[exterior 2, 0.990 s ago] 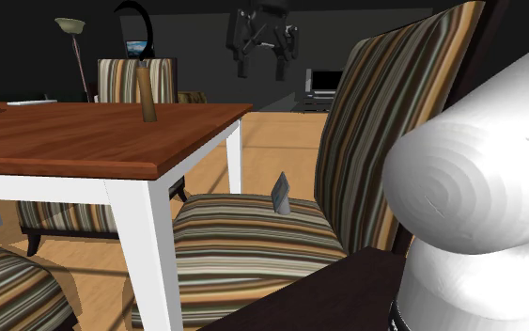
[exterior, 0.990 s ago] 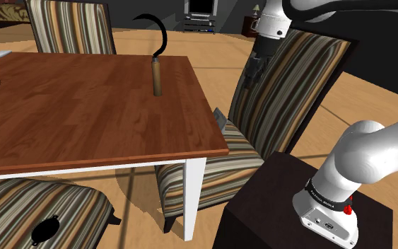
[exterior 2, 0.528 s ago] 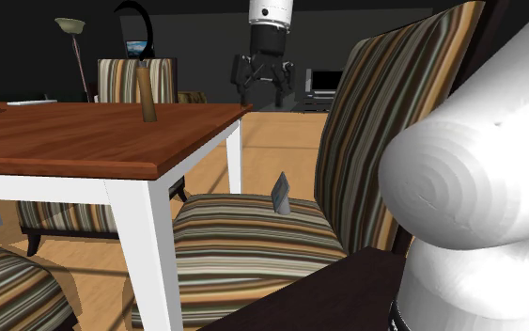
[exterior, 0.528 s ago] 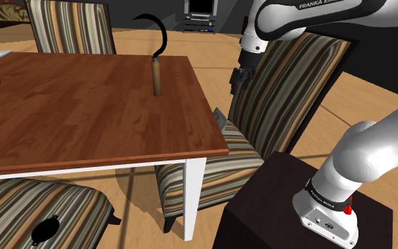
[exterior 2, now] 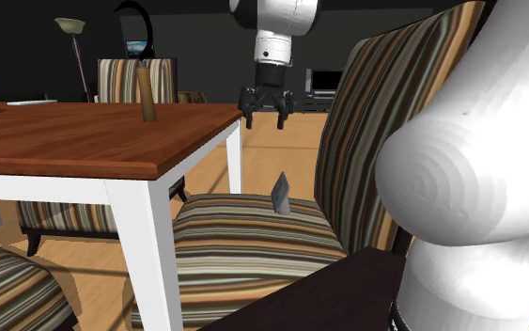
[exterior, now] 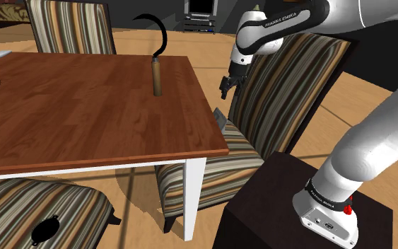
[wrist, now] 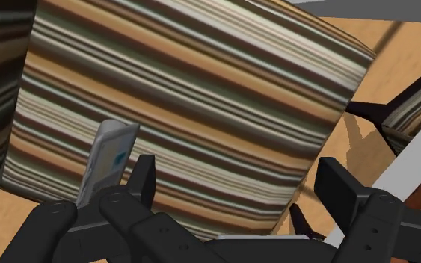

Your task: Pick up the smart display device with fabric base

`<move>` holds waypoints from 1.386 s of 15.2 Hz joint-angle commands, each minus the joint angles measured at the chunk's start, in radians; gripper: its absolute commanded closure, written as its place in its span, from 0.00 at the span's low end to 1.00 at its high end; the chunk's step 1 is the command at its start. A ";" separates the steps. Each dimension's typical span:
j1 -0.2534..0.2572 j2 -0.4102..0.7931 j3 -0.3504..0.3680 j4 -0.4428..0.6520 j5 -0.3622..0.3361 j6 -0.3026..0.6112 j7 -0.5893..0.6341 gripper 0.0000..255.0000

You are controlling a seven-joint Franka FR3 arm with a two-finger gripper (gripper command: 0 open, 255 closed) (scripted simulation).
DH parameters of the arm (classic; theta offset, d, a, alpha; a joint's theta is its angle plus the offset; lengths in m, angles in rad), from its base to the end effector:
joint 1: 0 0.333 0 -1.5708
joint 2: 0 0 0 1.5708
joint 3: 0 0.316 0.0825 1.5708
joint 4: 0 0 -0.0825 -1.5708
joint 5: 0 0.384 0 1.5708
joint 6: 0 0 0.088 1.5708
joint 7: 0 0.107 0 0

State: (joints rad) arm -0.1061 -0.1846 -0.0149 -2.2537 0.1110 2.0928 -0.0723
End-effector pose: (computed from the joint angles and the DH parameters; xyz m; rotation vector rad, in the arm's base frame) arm 0.4875 -0.0540 0.4431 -3.0403 0.1563 -0.0504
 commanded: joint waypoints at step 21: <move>-0.151 0.777 -0.087 0.522 0.145 0.170 0.007 0.00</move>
State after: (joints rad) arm -0.2467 0.5509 -0.1007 -1.7718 0.2484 2.2653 -0.0659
